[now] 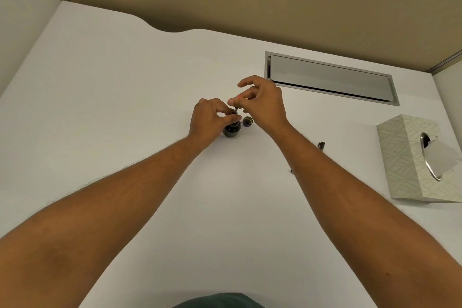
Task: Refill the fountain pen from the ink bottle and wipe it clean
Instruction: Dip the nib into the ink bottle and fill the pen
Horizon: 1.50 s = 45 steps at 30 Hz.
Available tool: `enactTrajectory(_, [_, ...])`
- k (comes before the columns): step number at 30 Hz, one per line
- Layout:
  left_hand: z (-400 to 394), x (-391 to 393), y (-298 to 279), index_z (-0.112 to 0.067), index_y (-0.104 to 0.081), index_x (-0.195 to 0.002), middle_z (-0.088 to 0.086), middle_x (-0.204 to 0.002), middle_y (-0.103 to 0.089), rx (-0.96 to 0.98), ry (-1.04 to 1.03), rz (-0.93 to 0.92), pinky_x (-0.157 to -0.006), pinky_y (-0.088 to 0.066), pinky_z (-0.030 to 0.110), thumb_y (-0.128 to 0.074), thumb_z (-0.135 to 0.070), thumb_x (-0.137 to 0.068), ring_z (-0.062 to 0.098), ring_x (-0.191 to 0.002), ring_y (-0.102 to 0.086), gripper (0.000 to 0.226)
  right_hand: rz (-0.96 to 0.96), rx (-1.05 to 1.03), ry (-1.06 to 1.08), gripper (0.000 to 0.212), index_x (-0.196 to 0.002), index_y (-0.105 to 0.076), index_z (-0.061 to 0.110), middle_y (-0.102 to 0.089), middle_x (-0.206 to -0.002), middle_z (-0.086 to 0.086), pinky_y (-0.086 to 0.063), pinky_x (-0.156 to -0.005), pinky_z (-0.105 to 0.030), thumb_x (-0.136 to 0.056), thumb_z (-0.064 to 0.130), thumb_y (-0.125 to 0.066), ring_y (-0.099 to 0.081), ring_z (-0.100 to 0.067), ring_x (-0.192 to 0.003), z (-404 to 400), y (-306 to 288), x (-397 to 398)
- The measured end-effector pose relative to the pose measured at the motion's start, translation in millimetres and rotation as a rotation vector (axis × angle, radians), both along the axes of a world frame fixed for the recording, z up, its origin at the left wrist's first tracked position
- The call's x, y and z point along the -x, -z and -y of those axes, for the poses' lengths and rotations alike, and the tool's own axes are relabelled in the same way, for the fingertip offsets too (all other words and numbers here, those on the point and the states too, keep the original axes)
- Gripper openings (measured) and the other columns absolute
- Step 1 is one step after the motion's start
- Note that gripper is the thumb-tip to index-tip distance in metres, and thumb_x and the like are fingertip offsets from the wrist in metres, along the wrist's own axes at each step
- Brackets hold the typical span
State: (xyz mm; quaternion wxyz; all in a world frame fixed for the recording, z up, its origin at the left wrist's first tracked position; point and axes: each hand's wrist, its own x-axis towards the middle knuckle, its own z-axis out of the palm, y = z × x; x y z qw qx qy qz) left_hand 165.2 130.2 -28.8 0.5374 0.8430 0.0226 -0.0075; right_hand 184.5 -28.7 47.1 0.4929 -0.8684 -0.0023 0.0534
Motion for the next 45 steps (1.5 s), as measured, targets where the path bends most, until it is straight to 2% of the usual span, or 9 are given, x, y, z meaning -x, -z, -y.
enactTrajectory(5, [-3,-1,1,-0.025,-0.085,-0.088,-0.01,-0.094,-0.078,0.01,-0.015,-0.013,-0.089,-0.049,0.035,-0.089,-0.04,-0.079,0.021,-0.105,-0.067,0.018,-0.046,-0.075,-0.168,0.039,-0.132,-0.068,0.015,-0.084,-0.097,0.0,-0.067,-0.083,-0.044,-0.094,0.011,-0.077,-0.08,-0.021,-0.087,8,-5,-3])
enactTrajectory(11, [0,0,0,-0.026,-0.086,-0.091,-0.009,-0.094,-0.077,0.032,-0.029,-0.028,-0.09,-0.051,0.04,-0.09,-0.038,-0.078,0.023,-0.106,-0.066,0.018,0.055,0.003,0.06,0.026,-0.101,-0.072,0.017,-0.08,-0.073,0.002,-0.066,-0.075,-0.045,-0.081,0.021,-0.089,-0.077,-0.017,-0.071,1,-3,0])
enactTrajectory(13, [1,1,-1,-0.026,-0.086,-0.09,-0.009,-0.096,-0.077,0.041,-0.033,-0.025,-0.09,-0.05,0.038,-0.09,-0.037,-0.079,0.023,-0.107,-0.065,0.017,0.069,0.035,0.097,0.028,-0.098,-0.071,0.019,-0.078,-0.07,0.002,-0.065,-0.068,-0.043,-0.079,0.026,-0.091,-0.075,-0.017,-0.067,-3,-3,1])
enactTrajectory(16, [2,2,-1,-0.023,-0.086,-0.091,-0.006,-0.098,-0.078,0.047,-0.04,-0.024,-0.084,-0.047,0.027,-0.09,-0.035,-0.079,0.019,-0.104,-0.067,0.018,0.078,0.038,0.089,0.027,-0.096,-0.071,0.021,-0.077,-0.073,0.002,-0.065,-0.072,-0.047,-0.078,0.027,-0.09,-0.075,-0.016,-0.071,-5,-2,2])
enactTrajectory(24, [2,7,-2,-0.02,-0.086,-0.092,-0.003,-0.098,-0.078,0.032,-0.049,-0.023,-0.081,-0.045,0.023,-0.09,-0.037,-0.079,0.017,-0.1,-0.067,0.022,0.077,0.036,0.046,0.027,-0.1,-0.072,0.021,-0.078,-0.082,0.002,-0.066,-0.071,-0.045,-0.08,0.026,-0.09,-0.077,-0.019,-0.077,1,-4,2])
enactTrajectory(31, [2,6,-4,-0.019,-0.086,-0.089,-0.002,-0.097,-0.079,0.034,-0.047,-0.028,-0.078,-0.044,0.016,-0.091,-0.034,-0.078,0.015,-0.096,-0.069,0.019,-0.033,-0.044,-0.219,0.036,-0.135,-0.068,0.015,-0.082,-0.109,0.001,-0.066,-0.085,-0.038,-0.099,0.007,-0.069,-0.079,-0.016,-0.099,12,-11,-4])
enactTrajectory(35, [0,5,-4,-0.02,-0.086,-0.09,-0.002,-0.096,-0.078,0.036,-0.041,-0.036,-0.077,-0.046,0.021,-0.092,-0.035,-0.078,0.016,-0.095,-0.069,0.021,-0.016,-0.032,-0.209,0.04,-0.135,-0.068,0.014,-0.084,-0.101,0.002,-0.06,-0.084,-0.031,-0.096,0.003,-0.072,-0.078,-0.013,-0.099,15,-13,-6])
enactTrajectory(42, [0,4,-5,-0.018,-0.086,-0.091,-0.002,-0.094,-0.079,0.011,-0.023,-0.027,-0.074,-0.044,0.016,-0.091,-0.034,-0.079,0.015,-0.091,-0.07,0.02,0.073,0.007,-0.008,0.029,-0.104,-0.07,0.013,-0.081,-0.076,-0.002,-0.06,-0.08,-0.028,-0.081,0.014,-0.089,-0.078,-0.013,-0.077,5,-10,-3])
enactTrajectory(45, [-1,4,-5,-0.019,-0.086,-0.089,-0.004,-0.093,-0.079,0.014,-0.021,-0.027,-0.075,-0.045,0.017,-0.091,-0.034,-0.079,0.014,-0.091,-0.07,0.019,0.047,0.023,-0.065,0.035,-0.118,-0.07,0.019,-0.082,-0.086,0.003,-0.062,-0.088,-0.033,-0.086,0.016,-0.085,-0.077,-0.008,-0.085,4,-9,-4])
